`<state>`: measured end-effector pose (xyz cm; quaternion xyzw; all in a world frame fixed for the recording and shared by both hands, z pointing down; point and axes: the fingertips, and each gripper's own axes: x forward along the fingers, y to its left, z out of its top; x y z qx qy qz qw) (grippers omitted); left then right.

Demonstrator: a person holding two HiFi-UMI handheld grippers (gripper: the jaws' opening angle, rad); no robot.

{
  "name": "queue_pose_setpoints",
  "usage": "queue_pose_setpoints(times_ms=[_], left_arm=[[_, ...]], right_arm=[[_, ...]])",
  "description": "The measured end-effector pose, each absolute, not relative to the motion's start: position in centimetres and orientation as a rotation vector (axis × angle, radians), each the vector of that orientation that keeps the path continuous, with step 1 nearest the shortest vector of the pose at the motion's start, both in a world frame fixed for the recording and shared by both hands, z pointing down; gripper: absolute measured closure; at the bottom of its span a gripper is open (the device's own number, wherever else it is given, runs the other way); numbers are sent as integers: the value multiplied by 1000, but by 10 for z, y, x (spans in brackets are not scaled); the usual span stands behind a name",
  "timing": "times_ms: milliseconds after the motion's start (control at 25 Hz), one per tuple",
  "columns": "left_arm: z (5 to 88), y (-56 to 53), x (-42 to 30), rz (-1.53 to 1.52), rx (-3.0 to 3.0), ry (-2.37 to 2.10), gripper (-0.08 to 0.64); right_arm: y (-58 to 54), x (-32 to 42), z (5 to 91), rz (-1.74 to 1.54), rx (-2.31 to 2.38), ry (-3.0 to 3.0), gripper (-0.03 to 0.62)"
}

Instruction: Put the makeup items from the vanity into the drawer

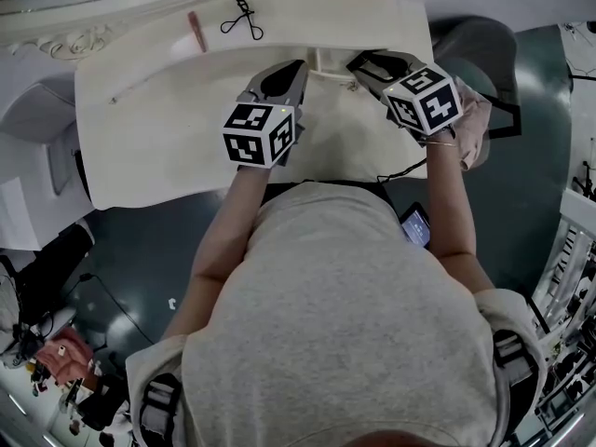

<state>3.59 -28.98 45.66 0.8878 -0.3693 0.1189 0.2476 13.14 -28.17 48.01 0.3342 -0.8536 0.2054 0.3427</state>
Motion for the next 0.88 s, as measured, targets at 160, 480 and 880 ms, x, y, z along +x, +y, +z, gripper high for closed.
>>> queue_pose_setpoints(times_ms=[160,480,880], left_arm=[[453,-283,32,331,2422,-1009,551],[445,-271,34,317,2446,-999,551],[437,-262,27,281,2453,-1001,551]], right_arm=[[-274,128,477,521,841,-2225,454],[-254,120,456,487,788,-2288,456],[-226,94,434,347,662,-2373,553]])
